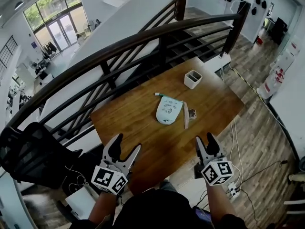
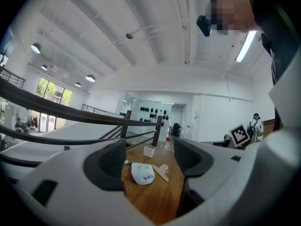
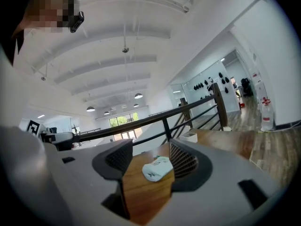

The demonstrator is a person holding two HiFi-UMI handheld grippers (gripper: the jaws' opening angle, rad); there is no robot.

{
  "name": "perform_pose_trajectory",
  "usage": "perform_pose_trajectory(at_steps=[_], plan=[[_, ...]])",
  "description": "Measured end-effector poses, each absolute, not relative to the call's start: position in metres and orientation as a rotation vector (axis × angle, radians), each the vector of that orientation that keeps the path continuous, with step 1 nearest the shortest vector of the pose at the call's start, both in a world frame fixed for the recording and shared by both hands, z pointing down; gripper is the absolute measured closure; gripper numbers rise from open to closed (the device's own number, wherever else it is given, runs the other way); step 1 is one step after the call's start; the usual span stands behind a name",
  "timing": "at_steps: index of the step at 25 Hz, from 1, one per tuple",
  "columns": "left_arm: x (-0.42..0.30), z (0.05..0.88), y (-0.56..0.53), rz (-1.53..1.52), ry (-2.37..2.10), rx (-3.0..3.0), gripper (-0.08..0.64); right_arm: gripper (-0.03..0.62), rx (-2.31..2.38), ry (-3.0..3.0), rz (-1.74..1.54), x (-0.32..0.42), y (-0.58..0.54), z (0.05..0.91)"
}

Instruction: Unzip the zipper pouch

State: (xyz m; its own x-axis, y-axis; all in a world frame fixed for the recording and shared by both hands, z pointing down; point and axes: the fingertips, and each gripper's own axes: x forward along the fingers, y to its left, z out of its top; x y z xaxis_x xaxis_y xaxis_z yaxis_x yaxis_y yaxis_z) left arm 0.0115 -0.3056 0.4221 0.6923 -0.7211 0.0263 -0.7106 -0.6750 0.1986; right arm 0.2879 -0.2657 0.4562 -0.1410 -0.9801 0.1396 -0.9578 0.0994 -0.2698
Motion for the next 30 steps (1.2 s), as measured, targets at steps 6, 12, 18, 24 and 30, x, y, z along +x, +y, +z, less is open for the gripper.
perform_pose_trajectory(at_steps=[6, 12, 18, 24, 30], plan=[[0.018, 0.441, -0.325, -0.028, -1.175, 2.659, 0.249, 0.379, -1.982, 2.246, -0.749, 0.296, -0.331, 0.515], [0.022, 0.458, -0.335, 0.019, -1.204, 2.604, 0.249, 0.379, -1.975, 2.159, -1.050, 0.301, -0.387, 0.571], [0.018, 0.470, -0.343, 0.046, -1.271, 2.531, 0.249, 0.393, -1.984, 2.077, -1.236, 0.297, -0.431, 0.611], [0.013, 0.479, -0.352, 0.044, -1.353, 2.469, 0.249, 0.386, -1.966, 2.056, -1.384, 0.297, -0.461, 0.645], [0.011, 0.490, -0.355, 0.082, -1.401, 2.411, 0.249, 0.333, -1.997, 1.959, -1.506, 0.302, -0.486, 0.669]])
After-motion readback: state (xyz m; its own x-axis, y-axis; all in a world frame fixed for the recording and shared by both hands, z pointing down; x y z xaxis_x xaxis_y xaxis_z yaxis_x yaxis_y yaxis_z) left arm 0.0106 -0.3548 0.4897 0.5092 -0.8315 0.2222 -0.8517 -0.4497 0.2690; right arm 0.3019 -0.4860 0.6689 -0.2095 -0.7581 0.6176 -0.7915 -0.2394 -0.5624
